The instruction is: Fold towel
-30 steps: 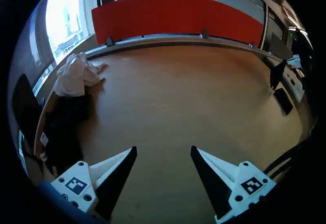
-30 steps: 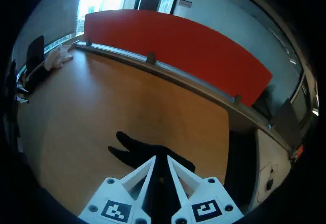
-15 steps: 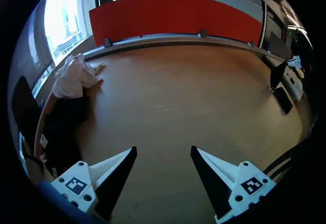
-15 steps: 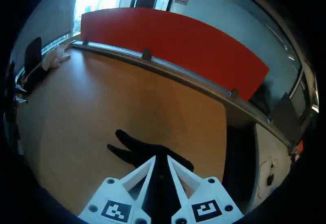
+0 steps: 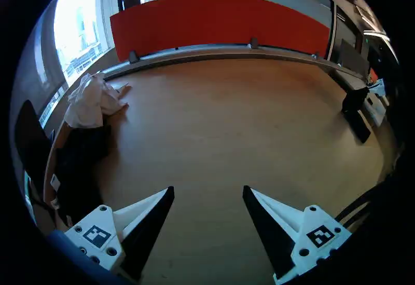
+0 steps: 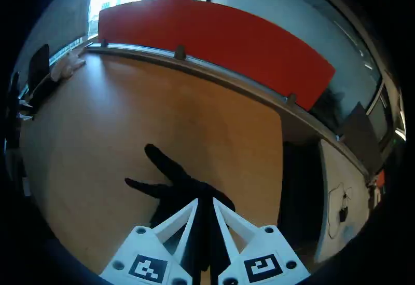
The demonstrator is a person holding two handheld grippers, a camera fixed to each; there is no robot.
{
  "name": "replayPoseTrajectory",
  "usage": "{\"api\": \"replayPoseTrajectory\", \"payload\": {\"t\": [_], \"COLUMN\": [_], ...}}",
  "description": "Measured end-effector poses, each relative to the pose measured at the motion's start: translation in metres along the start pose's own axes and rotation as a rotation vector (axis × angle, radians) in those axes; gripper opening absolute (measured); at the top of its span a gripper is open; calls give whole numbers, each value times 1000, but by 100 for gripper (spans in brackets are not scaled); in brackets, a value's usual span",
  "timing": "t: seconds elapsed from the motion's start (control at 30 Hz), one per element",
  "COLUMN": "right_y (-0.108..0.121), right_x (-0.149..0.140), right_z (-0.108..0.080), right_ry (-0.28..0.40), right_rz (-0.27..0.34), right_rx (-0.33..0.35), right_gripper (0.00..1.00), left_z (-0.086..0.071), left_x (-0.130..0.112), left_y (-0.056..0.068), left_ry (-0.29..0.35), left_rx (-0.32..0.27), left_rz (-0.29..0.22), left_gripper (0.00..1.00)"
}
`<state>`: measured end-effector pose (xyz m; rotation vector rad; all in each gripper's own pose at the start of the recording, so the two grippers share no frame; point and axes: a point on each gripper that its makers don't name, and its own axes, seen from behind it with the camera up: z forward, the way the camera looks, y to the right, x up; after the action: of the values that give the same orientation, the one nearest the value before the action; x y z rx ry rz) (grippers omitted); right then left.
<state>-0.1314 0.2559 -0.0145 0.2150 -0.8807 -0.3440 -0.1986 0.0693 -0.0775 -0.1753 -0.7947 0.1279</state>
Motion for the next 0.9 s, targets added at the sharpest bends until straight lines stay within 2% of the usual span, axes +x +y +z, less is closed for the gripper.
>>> {"api": "replayPoseTrajectory", "payload": {"t": [0.5,0.7,0.9], "right_y": [7,7,7], "right_x": [-40,-67,-99], "right_z": [-7,-8,-6], "right_ry": [-70,-110,-154], "right_rz": [-24,-2,45], "right_rx": [-14,-21,-39], "right_gripper": [5,5,5], "left_z": [-3,-5,-6], "left_x": [-6,-6,-7], "left_y": [-3,-4,-5], "left_ry": [-8,-6,-9], "left_rx": [3,6,10], "left_rz": [6,7,9], "left_gripper": [98,98,98]}}
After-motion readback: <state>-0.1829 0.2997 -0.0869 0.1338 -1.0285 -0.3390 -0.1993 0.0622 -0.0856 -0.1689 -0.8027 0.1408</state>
